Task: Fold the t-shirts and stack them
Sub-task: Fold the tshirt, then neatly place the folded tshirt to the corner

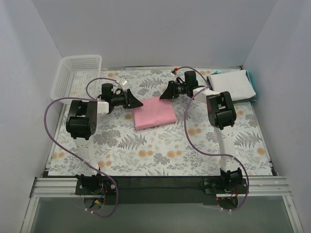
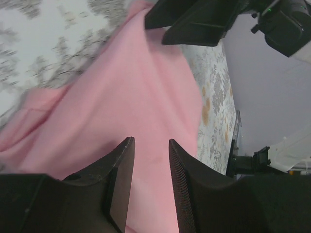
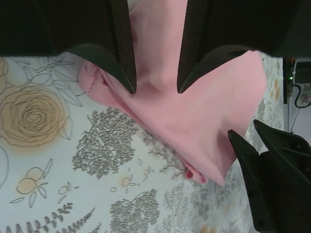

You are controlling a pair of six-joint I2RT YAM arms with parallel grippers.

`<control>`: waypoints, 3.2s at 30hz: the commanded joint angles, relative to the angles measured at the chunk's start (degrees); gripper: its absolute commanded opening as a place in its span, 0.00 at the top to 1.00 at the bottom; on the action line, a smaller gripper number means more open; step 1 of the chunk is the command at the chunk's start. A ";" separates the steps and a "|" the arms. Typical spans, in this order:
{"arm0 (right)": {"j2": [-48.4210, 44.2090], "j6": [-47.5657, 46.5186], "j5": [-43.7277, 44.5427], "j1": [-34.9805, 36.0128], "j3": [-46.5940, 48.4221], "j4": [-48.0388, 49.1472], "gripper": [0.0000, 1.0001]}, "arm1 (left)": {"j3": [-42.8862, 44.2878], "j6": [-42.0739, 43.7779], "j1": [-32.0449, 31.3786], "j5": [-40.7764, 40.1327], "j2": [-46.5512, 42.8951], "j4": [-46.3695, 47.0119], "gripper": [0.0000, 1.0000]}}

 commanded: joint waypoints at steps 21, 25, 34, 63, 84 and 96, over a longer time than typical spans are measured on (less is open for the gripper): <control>-26.57 4.54 -4.89 2.74 -24.70 4.45 0.45 | -13.65 -3.68 -0.13 7.90 -18.06 -0.88 0.60; -22.89 4.81 -4.97 3.79 -27.43 5.59 0.48 | -17.61 -5.87 -1.36 7.11 -13.69 2.11 0.61; -13.65 2.35 -2.25 3.79 -28.14 5.51 0.51 | -16.12 -6.24 -0.14 1.06 -0.75 1.51 0.64; -41.16 11.13 14.28 -11.32 -42.90 -3.99 0.19 | 2.25 66.70 -40.11 -57.75 -7.79 -17.40 0.53; -31.76 36.60 11.02 -8.87 -51.77 24.12 0.02 | 7.43 48.61 -30.98 -36.40 -9.01 -23.72 1.00; -23.41 51.55 15.94 -0.08 -51.34 39.43 0.02 | 10.07 43.60 -29.75 -31.39 -9.62 -24.25 1.00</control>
